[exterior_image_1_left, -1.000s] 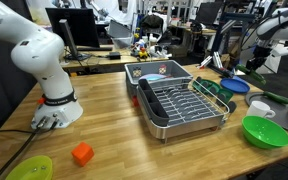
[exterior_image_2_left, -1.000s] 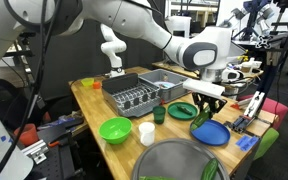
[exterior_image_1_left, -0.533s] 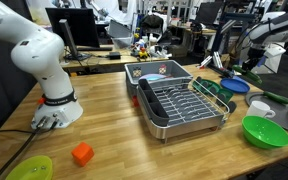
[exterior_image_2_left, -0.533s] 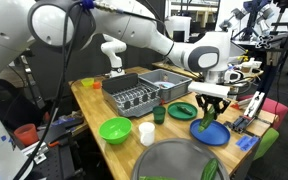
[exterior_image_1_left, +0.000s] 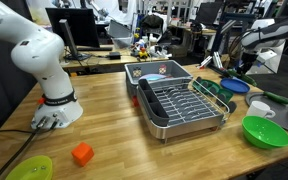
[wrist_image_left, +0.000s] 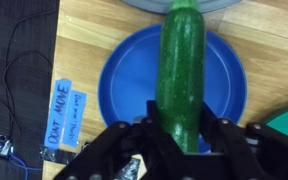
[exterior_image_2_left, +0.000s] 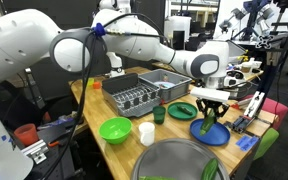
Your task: Put the green object onto the blue plate.
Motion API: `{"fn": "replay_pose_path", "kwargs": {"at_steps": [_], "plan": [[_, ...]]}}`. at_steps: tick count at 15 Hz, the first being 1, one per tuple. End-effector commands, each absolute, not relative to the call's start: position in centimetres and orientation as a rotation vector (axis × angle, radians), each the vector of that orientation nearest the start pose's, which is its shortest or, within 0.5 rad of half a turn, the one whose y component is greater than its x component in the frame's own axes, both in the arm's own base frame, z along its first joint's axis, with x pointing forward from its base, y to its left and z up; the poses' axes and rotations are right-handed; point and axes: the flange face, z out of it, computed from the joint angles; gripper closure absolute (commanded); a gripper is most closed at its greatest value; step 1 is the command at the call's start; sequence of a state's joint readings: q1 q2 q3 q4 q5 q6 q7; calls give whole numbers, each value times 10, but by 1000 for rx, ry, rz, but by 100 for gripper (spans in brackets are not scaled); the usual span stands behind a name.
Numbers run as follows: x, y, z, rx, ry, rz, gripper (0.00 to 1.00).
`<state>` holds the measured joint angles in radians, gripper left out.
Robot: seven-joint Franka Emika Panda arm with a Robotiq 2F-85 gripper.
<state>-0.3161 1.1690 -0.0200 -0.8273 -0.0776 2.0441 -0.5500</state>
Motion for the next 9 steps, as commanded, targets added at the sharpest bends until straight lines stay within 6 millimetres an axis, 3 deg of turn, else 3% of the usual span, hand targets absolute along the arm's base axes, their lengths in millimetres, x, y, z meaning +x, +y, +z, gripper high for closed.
{"fn": "replay_pose_path", "kwargs": {"at_steps": [1, 6, 7, 8, 9], "plan": [[760, -257, 187, -3203, -482, 71, 83], [756, -252, 169, -3178, -489, 171, 83], [755, -251, 168, -3178, -491, 186, 78], [755, -251, 169, -3176, -489, 192, 64], [755, -251, 169, -3174, -489, 194, 33]]}}
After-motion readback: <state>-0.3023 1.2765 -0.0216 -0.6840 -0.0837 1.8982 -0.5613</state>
